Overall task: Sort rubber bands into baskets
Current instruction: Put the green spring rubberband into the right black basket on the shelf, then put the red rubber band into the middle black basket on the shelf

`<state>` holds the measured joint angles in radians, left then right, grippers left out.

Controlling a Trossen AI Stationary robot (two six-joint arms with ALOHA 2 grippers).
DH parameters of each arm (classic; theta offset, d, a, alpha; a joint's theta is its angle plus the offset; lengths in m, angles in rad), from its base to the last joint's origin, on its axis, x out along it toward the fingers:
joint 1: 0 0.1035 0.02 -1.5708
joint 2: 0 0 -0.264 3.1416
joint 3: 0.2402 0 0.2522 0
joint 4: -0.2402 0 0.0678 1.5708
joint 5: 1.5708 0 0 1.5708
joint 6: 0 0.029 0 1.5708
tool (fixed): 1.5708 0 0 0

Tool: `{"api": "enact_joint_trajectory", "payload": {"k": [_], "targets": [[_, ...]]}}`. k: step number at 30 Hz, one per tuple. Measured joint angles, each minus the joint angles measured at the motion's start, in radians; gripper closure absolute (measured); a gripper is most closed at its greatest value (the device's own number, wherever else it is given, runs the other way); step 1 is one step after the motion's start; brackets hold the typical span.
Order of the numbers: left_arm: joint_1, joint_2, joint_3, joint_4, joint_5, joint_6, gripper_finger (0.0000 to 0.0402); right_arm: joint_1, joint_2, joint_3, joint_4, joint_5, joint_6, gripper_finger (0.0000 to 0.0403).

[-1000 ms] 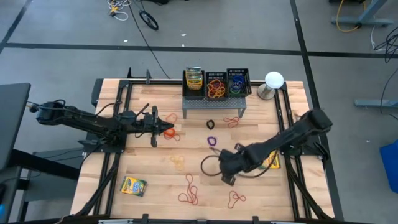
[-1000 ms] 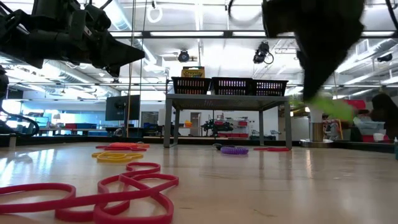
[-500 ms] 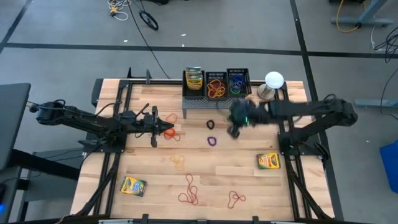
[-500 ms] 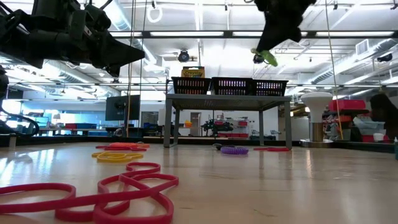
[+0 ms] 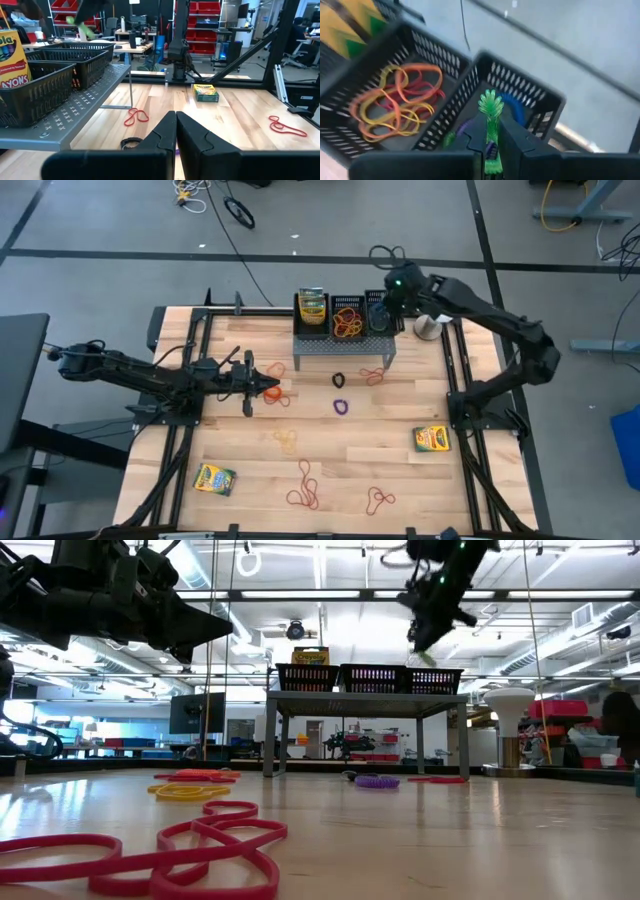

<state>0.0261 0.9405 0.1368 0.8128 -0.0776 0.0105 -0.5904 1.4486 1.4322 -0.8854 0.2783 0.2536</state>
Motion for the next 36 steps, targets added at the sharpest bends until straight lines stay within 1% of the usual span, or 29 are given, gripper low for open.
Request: {"api": "enact_joint_trajectory", "payload": {"k": [3, 7, 14, 21, 24, 26, 28, 30, 33, 36], "targets": [[0.000, 0.000, 0.000, 0.000, 0.000, 0.000, 0.0385, -0.022, 0.037, -0.001, -0.023, -0.013, 0.009, 0.0366], [0.000, 0.000, 0.000, 0.000, 0.000, 0.000, 0.0385, -0.023, 0.073, -0.001, -0.042, -0.013, 0.011, 0.0353], [0.000, 0.000, 0.000, 0.000, 0.000, 0.000, 0.0385, -0.022, 0.131, -0.001, -0.070, -0.009, 0.013, 0.0306], [0.000, 0.000, 0.000, 0.000, 0.000, 0.000, 0.0385, -0.001, 0.103, 0.001, -0.083, 0.092, 0.022, 0.0232], [0.000, 0.000, 0.000, 0.000, 0.000, 0.000, 0.0385, 0.017, 0.069, 0.010, -0.090, 0.095, 0.014, 0.0202], [0.000, 0.000, 0.000, 0.000, 0.000, 0.000, 0.0385, 0.042, 0.034, 0.014, -0.101, 0.075, 0.001, 0.0192], [0.000, 0.000, 0.000, 0.000, 0.000, 0.000, 0.0385, 0.086, 0.002, 0.011, -0.136, 0.063, 0.004, 0.0192], [0.000, 0.000, 0.000, 0.000, 0.000, 0.000, 0.0385, 0.151, -0.028, -0.028, -0.155, 0.085, 0.012, 0.0206], [0.000, 0.000, 0.000, 0.000, 0.000, 0.000, 0.0385, 0.281, -0.081, -0.127, -0.134, 0.130, 0.047, 0.0246], [0.000, 0.000, 0.000, 0.000, 0.000, 0.000, 0.0385, 0.432, -0.139, -0.262, -0.048, 0.153, 0.118, 0.0299]]}}
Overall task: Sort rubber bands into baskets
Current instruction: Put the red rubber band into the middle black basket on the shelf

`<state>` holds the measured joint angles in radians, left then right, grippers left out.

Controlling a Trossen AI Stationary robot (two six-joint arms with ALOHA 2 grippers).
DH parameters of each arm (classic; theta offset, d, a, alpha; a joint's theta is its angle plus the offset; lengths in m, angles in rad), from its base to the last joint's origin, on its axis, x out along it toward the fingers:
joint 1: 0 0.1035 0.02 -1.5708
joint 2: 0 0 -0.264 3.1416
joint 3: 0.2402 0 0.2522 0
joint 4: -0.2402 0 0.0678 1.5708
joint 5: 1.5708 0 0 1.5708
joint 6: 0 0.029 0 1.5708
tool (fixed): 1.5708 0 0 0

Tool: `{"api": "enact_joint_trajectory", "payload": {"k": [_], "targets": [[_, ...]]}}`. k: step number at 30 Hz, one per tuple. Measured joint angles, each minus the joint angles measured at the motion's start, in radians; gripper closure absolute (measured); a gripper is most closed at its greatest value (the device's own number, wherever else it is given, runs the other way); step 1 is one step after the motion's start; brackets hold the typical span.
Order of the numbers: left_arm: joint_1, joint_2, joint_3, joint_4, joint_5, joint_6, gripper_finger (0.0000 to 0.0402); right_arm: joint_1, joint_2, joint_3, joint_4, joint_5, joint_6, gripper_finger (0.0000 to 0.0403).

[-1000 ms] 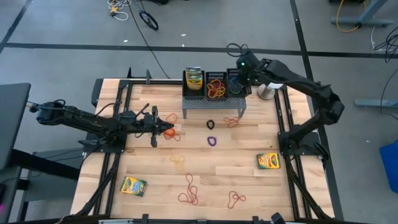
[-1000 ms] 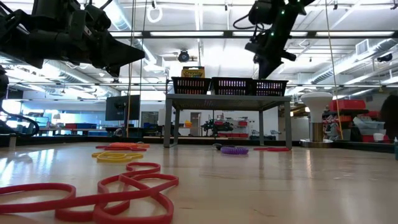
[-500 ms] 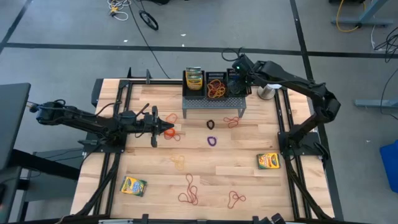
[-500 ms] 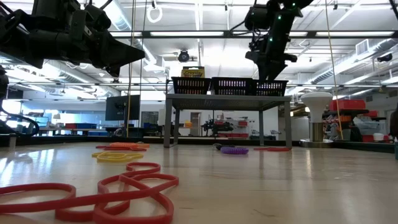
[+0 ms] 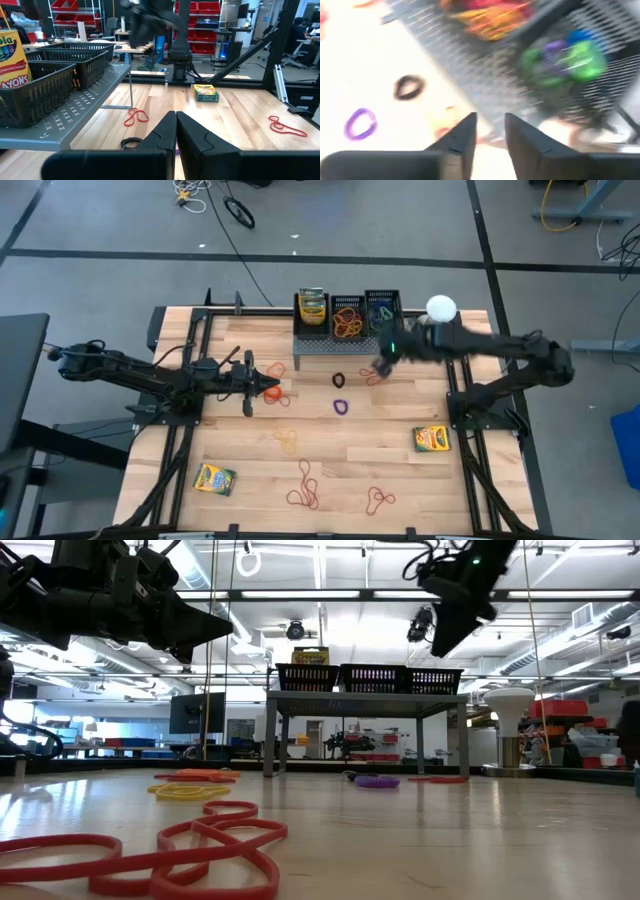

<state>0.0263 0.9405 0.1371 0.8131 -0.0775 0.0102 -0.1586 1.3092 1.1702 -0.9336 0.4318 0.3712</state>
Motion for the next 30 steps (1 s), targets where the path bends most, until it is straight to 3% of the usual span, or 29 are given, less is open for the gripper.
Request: {"api": "enact_joint_trajectory", "payload": {"k": [6, 13, 17, 21, 26, 30], "targets": [[0.000, 0.000, 0.000, 0.000, 0.000, 0.000, 0.0385, 0.279, -0.071, -0.272, 0.232, 0.016, 0.185, 0.0394], [0.000, 0.000, 0.000, 0.035, 0.000, -0.014, 0.0385, 0.505, -0.065, -0.506, 0.670, 0.119, 0.245, 0.0380], [-0.001, 0.000, 0.000, 0.034, 0.000, -0.022, 0.0385, 0.578, -0.065, -0.589, 0.899, 0.228, 0.236, 0.0392], [-0.001, 0.000, 0.000, 0.039, 0.000, -0.032, 0.0385, 0.618, -0.065, -0.622, 0.976, 0.328, 0.227, 0.0397], [0.001, 0.000, 0.002, 0.039, 0.001, -0.170, 0.0385, 0.646, -0.065, -0.664, 1.074, 0.415, 0.219, 0.0391], [-0.024, 0.000, 0.042, -0.069, 0.033, -0.209, 0.0385, 0.656, -0.065, -0.708, 1.158, 0.455, 0.218, 0.0396]]}}
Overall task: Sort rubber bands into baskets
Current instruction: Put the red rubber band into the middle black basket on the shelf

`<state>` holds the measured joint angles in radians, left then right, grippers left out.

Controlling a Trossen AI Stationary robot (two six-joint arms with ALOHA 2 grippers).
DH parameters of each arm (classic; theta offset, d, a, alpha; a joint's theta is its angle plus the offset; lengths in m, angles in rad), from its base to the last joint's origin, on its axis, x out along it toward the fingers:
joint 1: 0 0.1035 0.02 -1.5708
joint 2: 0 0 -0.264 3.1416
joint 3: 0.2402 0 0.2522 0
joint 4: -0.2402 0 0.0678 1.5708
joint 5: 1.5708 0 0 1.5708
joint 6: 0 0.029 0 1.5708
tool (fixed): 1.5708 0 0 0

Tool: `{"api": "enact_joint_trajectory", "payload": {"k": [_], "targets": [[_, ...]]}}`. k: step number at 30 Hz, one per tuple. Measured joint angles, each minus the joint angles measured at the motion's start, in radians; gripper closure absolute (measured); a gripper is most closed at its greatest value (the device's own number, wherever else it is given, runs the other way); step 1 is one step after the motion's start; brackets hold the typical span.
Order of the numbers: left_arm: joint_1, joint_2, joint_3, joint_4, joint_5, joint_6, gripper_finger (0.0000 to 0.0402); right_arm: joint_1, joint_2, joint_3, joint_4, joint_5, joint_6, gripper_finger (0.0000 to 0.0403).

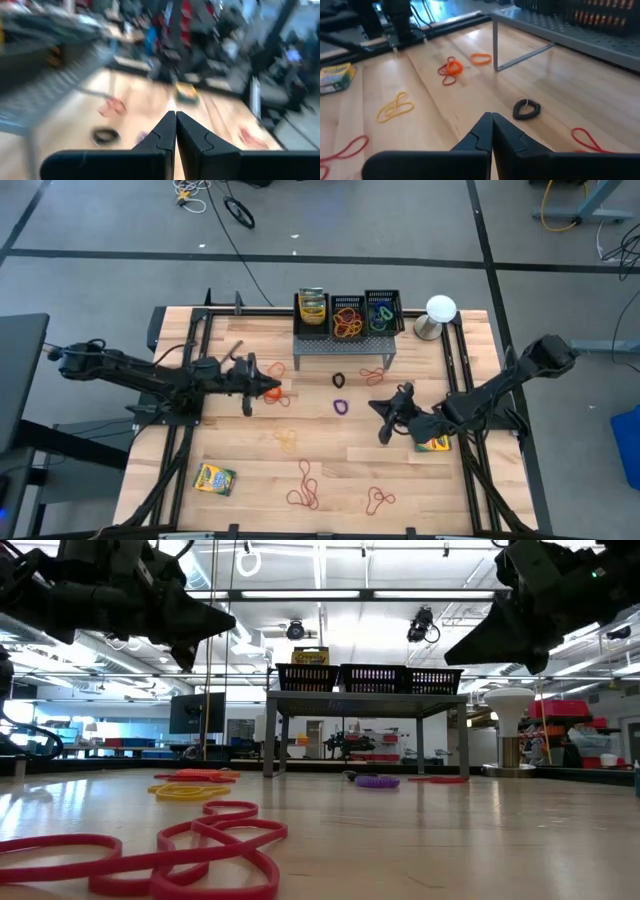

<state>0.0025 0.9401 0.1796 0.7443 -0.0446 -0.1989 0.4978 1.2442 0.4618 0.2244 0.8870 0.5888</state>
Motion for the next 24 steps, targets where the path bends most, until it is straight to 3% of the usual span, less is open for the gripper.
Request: {"api": "enact_joint_trajectory", "payload": {"k": [2, 7, 10, 16, 24], "targets": [[-0.045, 0.007, 0.044, -0.124, -0.002, 0.011, 0.0385, 0.000, 0.000, -0.022, 0.028, 0.001, -0.002, 0.0397], [-0.207, 0.086, 0.194, -0.475, -0.172, 0.033, 0.0388, 0.000, 0.000, -0.055, 0.065, 0.001, -0.001, 0.0393], [-0.290, 0.176, 0.283, -0.607, -0.187, -0.012, 0.0388, 0.000, 0.000, -0.062, 0.067, 0.001, 0.000, 0.0392], [-0.422, 0.420, 0.430, -0.657, -0.192, -0.111, 0.0373, 0.015, 0.046, -0.063, 0.090, 0.001, 0.001, 0.0392], [-0.534, 0.723, 0.616, -0.692, -0.188, -0.102, 0.0312, 0.047, 0.175, -0.063, 0.224, 0.000, -0.002, 0.0392]]}}
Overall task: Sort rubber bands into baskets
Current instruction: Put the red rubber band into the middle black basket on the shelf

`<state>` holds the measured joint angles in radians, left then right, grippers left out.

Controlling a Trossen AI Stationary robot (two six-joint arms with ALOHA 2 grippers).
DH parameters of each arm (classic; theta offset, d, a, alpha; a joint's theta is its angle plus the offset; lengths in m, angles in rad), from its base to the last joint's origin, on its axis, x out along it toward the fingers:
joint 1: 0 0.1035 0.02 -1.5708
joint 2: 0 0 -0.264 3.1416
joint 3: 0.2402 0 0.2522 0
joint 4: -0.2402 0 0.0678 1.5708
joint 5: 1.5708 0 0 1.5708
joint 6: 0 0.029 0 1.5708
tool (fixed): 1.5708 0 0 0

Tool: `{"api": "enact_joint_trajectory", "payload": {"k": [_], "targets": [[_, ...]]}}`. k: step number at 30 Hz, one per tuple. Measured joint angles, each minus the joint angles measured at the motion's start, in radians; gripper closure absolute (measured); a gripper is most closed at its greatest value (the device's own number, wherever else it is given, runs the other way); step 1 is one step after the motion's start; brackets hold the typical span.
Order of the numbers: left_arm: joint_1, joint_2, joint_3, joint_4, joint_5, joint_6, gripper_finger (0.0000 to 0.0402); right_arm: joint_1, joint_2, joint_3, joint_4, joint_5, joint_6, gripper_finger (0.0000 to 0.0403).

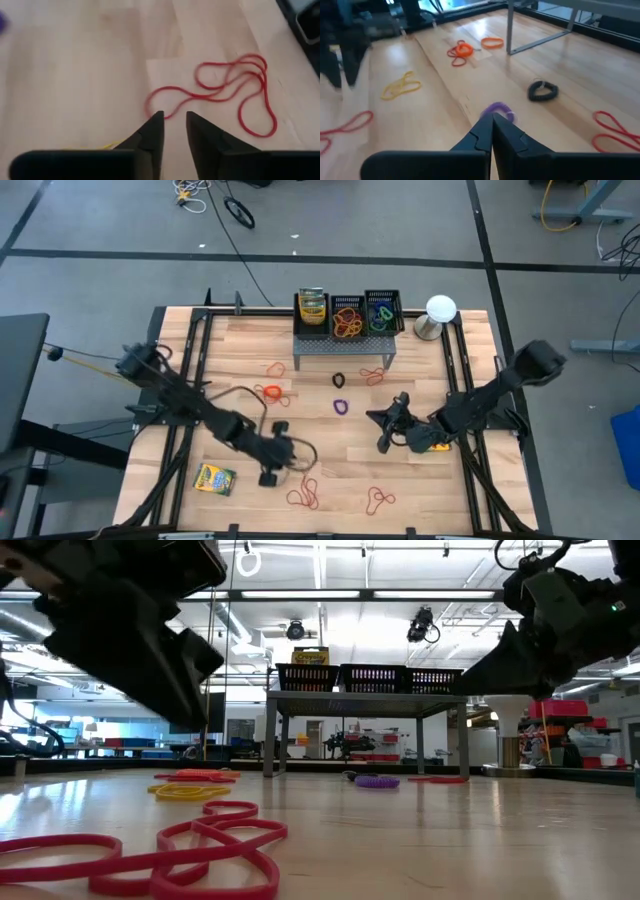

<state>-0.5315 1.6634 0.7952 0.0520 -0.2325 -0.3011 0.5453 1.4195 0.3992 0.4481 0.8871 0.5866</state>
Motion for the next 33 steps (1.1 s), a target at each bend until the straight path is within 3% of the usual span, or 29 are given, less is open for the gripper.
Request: {"api": "enact_joint_trajectory", "payload": {"k": [10, 16, 20, 26, 33], "targets": [[-0.044, 0.223, 0.237, -0.097, 0.046, 0.374, 0.0259, 0.003, 0.014, 0.000, 0.035, 0.000, -0.043, 0.0392], [-0.019, 0.303, 0.345, -0.259, 0.078, 0.563, 0.0254, 0.003, 0.014, 0.000, 0.058, 0.000, -0.053, 0.0392], [-0.005, 0.318, 0.372, -0.283, 0.085, 0.665, 0.0259, 0.003, 0.014, 0.000, 0.066, 0.000, -0.061, 0.0392], [0.010, 0.318, 0.374, -0.297, 0.126, 0.708, 0.0291, 0.003, 0.014, 0.000, 0.073, 0.000, -0.075, 0.0392], [0.022, 0.313, 0.374, -0.322, 0.129, 0.702, 0.0384, 0.003, 0.014, 0.000, 0.073, 0.000, -0.079, 0.0392]]}}
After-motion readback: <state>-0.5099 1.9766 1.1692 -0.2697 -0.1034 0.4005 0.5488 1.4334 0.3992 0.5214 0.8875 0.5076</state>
